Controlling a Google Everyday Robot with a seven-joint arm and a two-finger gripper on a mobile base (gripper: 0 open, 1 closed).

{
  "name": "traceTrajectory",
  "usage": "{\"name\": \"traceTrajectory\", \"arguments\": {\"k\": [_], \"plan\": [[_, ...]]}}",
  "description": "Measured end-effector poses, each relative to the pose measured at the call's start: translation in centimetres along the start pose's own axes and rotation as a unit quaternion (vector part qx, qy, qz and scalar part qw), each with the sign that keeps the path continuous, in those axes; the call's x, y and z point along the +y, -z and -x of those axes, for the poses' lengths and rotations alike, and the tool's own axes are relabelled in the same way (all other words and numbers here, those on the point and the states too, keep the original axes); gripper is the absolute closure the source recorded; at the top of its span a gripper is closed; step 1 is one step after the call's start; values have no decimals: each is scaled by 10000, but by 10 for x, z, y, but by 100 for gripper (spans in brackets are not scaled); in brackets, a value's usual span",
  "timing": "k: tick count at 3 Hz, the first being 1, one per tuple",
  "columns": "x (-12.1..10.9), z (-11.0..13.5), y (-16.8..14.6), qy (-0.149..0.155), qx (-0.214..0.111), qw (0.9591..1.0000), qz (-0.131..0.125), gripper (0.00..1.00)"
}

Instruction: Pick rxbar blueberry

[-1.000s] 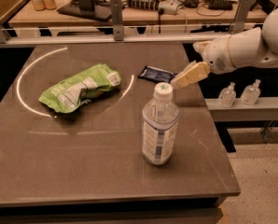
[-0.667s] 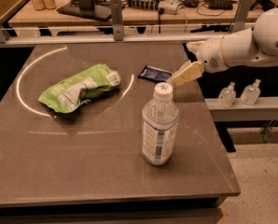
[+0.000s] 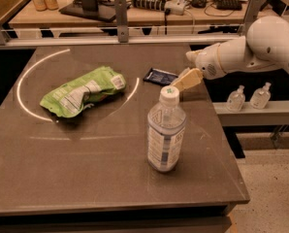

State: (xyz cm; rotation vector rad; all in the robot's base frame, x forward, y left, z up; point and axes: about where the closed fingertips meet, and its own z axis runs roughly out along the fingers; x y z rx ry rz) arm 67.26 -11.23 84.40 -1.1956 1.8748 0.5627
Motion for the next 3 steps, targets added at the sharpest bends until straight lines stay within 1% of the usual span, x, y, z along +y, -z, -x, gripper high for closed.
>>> {"name": "traceTrajectory", "arguments": {"k": [1, 3], "plan": [[10, 0, -11, 8, 20, 10000, -70, 26], [28, 1, -18, 133, 39, 9999, -12, 72]]}}
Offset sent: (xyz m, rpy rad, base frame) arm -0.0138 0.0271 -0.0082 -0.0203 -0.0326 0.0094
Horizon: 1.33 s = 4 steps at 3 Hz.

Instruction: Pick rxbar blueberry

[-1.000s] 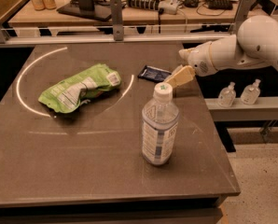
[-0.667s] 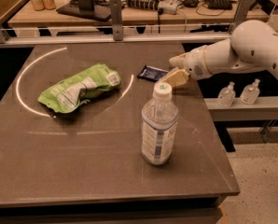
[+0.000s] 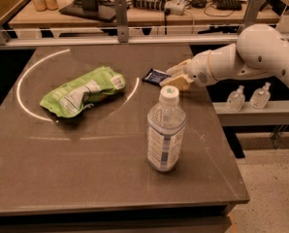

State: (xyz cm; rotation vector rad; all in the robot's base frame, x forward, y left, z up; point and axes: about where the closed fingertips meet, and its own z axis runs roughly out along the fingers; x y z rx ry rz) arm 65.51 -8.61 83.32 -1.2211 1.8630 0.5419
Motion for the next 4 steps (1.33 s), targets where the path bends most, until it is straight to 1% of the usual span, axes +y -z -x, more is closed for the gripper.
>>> {"name": "traceTrajectory", "arguments": {"k": [1, 2, 3, 4], "plan": [[0, 23, 7, 210, -385, 9990, -59, 95], [5, 63, 19, 1027, -799, 9914, -101, 100], [16, 94, 26, 2503, -870, 9636, -360, 100], [16, 93, 24, 2629, -869, 9603, -344, 100]]}}
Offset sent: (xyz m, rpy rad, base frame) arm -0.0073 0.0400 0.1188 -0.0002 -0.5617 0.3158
